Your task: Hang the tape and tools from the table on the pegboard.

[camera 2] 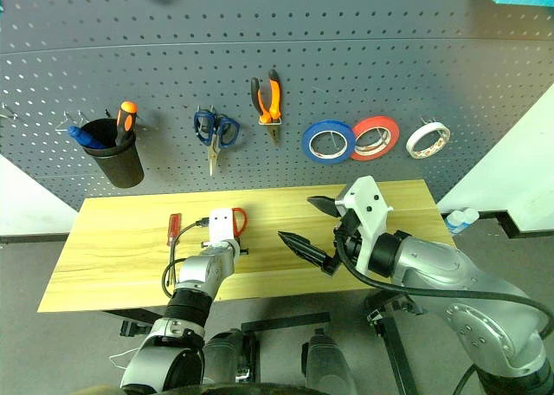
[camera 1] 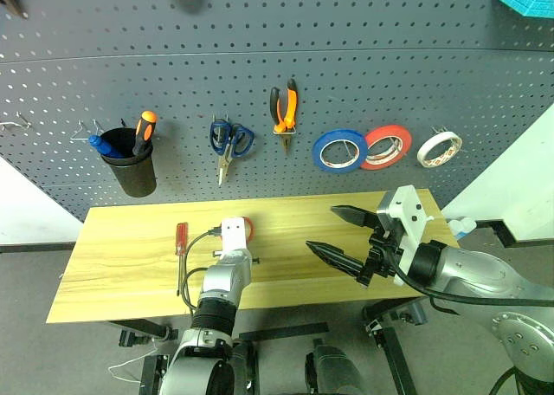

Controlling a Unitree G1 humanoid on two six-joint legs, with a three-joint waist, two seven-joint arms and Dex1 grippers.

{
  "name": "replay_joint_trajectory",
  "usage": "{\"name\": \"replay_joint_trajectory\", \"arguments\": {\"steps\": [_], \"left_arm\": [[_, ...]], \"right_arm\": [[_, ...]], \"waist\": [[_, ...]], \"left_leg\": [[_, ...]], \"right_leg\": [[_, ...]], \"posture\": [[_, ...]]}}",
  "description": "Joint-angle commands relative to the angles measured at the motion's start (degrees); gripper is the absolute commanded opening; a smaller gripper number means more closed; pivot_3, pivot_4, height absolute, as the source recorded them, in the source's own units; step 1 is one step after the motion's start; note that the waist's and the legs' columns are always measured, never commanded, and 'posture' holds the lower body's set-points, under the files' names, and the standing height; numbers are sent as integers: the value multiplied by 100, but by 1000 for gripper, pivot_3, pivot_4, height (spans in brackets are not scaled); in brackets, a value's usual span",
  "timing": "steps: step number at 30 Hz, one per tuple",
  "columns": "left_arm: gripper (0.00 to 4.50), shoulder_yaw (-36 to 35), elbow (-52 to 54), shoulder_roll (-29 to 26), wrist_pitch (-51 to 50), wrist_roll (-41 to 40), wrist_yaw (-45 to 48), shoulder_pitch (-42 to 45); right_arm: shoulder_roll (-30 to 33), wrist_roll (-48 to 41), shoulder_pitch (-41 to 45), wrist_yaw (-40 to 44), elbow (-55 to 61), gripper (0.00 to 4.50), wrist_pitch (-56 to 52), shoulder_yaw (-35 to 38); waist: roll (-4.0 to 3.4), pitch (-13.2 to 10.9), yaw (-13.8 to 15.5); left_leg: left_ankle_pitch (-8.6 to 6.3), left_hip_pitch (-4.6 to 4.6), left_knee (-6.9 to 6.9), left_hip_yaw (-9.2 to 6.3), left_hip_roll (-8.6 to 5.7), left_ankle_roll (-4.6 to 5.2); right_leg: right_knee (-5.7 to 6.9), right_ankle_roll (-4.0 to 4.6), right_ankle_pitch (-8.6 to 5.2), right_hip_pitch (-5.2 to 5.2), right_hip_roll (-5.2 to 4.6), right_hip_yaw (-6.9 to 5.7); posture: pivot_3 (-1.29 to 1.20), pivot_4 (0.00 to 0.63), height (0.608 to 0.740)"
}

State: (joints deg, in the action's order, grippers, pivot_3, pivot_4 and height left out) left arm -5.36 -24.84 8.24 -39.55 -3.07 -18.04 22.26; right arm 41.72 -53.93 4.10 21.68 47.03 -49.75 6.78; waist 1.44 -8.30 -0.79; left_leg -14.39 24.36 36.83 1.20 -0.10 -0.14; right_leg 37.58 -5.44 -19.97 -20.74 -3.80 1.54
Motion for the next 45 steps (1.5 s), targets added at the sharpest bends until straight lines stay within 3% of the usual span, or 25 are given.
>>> {"name": "replay_joint_trajectory", "arguments": {"steps": [1,13,20,45], "left_arm": [[1104,-135,-273,-37,-311,38,-107,-278],[1104,85,58,-153,-218,125,126,-476],[1104,756,697,-476,261,468,541,-709],[1104,2225,2185,-1176,2127,1396,1646,-1572]], "right_arm": [[121,-98,-23,86,104,4500,48,217],[694,-41,-533,883,34,4500,219,714],[712,-245,-347,1020,-53,4500,318,959],[677,323,-246,1255,-263,4500,446,715]], "waist": [[-1,-1,0],[-3,-7,8],[-10,-13,12],[-5,-34,28]], "left_leg": [[0,0,-1,0,0,1],[-4,-4,-43,2,-2,5],[-3,-1,-62,5,-4,5],[-2,14,-59,9,-10,4]], "right_leg": [[-3,0,0,1,0,0],[-52,-1,1,7,-4,-2],[-61,-1,1,-1,-4,-1],[-55,-4,3,-18,-9,-5]], "posture": [[-41,191,740],[-42,184,740],[-39,171,740],[-31,134,740]]}}
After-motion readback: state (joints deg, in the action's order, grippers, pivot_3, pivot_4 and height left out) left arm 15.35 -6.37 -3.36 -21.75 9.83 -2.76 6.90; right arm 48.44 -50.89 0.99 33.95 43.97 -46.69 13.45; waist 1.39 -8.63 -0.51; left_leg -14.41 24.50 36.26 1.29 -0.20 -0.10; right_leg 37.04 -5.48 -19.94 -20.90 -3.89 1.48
